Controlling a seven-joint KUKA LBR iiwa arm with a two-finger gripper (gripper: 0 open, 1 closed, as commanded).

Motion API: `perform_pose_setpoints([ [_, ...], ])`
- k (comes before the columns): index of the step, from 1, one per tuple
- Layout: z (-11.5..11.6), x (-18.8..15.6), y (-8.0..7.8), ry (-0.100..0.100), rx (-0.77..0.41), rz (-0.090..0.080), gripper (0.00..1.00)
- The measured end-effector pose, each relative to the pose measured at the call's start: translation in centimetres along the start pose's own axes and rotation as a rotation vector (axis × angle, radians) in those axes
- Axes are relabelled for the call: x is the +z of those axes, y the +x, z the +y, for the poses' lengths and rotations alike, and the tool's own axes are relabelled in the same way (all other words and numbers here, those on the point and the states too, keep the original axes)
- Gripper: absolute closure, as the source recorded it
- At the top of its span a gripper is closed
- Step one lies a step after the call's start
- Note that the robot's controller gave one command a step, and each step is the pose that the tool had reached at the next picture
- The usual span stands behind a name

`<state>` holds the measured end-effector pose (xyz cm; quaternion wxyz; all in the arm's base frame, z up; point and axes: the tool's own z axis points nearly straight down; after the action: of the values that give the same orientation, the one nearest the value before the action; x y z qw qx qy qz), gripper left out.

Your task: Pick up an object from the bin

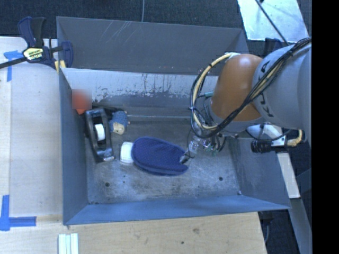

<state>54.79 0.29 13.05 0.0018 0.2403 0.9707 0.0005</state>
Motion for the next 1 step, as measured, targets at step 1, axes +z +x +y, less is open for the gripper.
perform_pose_setpoints([
  [1, 2.75, 5.08, 2.1, 0.002, -0.175, 0.002, 0.0],
])
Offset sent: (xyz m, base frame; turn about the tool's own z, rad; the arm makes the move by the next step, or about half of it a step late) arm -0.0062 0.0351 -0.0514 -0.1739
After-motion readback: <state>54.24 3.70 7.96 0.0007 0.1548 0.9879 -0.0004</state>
